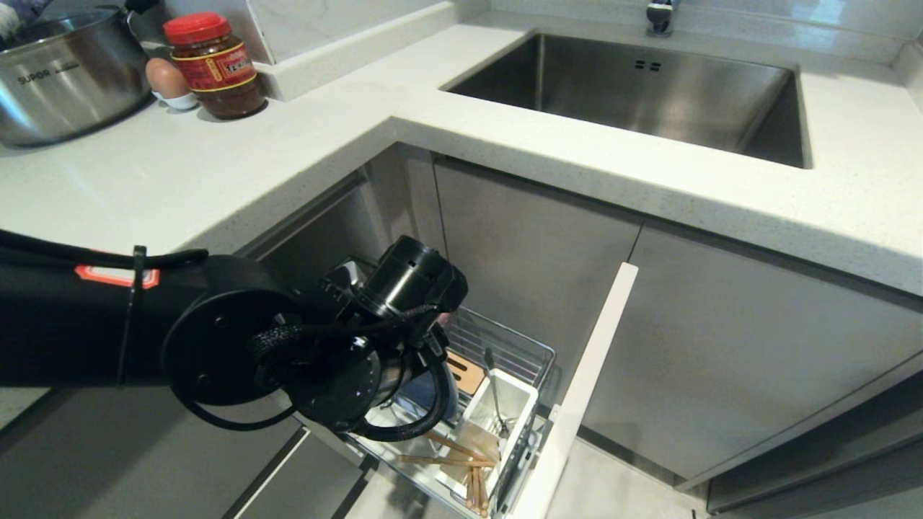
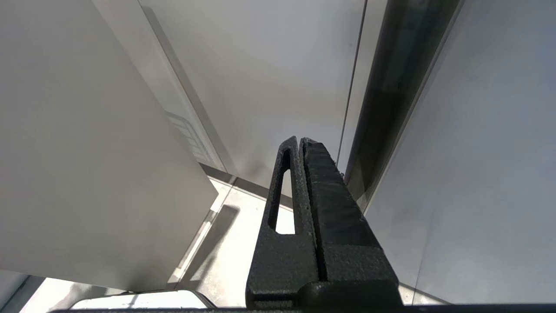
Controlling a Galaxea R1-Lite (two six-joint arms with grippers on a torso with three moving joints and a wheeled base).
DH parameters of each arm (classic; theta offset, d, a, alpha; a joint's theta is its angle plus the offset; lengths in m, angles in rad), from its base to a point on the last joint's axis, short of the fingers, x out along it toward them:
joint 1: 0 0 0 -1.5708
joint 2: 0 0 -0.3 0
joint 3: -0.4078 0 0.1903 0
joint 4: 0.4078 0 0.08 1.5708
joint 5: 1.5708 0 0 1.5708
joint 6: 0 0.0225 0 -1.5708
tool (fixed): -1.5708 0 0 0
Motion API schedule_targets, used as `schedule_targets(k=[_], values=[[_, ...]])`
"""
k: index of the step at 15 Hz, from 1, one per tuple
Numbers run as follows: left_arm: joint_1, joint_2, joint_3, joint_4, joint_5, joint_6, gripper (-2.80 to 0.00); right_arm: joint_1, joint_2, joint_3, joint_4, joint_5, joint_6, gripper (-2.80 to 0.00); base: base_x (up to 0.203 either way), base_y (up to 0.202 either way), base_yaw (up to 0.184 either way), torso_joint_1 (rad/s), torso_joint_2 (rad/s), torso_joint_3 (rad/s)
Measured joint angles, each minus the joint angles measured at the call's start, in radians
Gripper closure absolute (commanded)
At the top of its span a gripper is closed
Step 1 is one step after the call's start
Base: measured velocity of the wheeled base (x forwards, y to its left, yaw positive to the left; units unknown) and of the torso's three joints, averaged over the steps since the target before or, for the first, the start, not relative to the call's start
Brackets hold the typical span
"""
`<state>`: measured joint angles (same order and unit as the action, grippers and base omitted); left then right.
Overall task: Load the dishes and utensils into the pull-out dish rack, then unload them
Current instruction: Take the plate out of the cupboard
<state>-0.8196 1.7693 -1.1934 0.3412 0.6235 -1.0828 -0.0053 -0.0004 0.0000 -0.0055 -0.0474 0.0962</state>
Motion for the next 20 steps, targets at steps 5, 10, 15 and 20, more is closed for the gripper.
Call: schedule_targets(k=[5,10,15,20], values=[[0.006,0.026,-0.01,-0.015,-0.011,0.02,0.0,-0.001,0.0,0.0,0.0,0.0,0.0,0.0,0.0,0.0,0.0,0.0,0.0,0.0],[0.015,0.037,-0.018,-0.014,-0.011,0.02,0.0,-0.001,0.0,0.0,0.0,0.0,0.0,0.0,0.0,0.0,0.0,0.0,0.0,0.0],[0.011,0.038,-0.017,-0.015,-0.009,0.018,0.0,-0.001,0.0,0.0,0.0,0.0,0.0,0.0,0.0,0.0,0.0,0.0,0.0,0.0],[-0.014,-0.013,-0.018,-0.008,-0.006,0.019,0.0,0.0,0.0,0.0,0.0,0.0,0.0,0.0,0.0,0.0,0.0,0.0,0.0,0.0]])
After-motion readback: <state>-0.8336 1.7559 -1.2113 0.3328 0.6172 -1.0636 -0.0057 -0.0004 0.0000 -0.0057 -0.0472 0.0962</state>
